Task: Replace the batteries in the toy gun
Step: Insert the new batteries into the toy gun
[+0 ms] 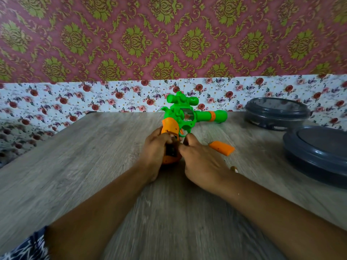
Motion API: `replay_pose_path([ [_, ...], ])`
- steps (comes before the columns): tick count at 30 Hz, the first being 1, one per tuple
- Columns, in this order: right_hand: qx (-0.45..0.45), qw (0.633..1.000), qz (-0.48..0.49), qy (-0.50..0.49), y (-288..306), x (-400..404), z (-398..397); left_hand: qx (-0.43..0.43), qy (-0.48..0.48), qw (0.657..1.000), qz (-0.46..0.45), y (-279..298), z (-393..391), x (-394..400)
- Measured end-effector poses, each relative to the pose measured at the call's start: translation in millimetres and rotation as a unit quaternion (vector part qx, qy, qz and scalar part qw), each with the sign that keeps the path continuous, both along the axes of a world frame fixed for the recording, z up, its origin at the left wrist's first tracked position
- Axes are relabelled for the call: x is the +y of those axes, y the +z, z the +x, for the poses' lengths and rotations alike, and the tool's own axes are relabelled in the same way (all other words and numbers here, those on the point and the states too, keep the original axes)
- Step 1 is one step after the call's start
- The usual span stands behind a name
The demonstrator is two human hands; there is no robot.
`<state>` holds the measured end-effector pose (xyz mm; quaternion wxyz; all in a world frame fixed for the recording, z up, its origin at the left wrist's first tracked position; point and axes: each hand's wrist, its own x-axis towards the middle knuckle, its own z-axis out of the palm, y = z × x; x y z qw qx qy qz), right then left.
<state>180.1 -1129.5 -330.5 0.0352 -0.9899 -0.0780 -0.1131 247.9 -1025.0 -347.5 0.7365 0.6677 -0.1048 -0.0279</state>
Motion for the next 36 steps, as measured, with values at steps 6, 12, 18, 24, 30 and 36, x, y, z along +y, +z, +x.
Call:
replay_pose_path([
  [6,0.006,0.997,0.076,0.022,-2.6,-10.8,9.8,-0.05,0.012,0.997,0.056,-2.8,-4.7,-2.8],
  [12,-0.065,0.978,0.193,0.032,21.7,-25.4,4.9,-0.077,0.015,0.996,0.052,-8.3,-3.7,-6.5],
  [18,0.113,0.988,0.015,-0.101,51.7,-62.7,-5.9,-0.054,0.004,0.996,0.069,-8.5,0.4,-4.8],
  [24,0.321,0.935,0.059,-0.138,44.2,-66.1,-5.0,-0.06,0.019,0.995,0.071,-8.7,1.8,-7.8],
  [30,0.365,0.92,0.07,-0.126,43.2,-66.9,-7.2,-0.053,0.031,0.995,0.084,-8.3,2.4,-7.4],
  [36,0.361,0.926,0.02,-0.109,45.6,-62.3,-11.1,-0.048,0.037,0.993,0.102,-9.5,5.5,-6.4],
])
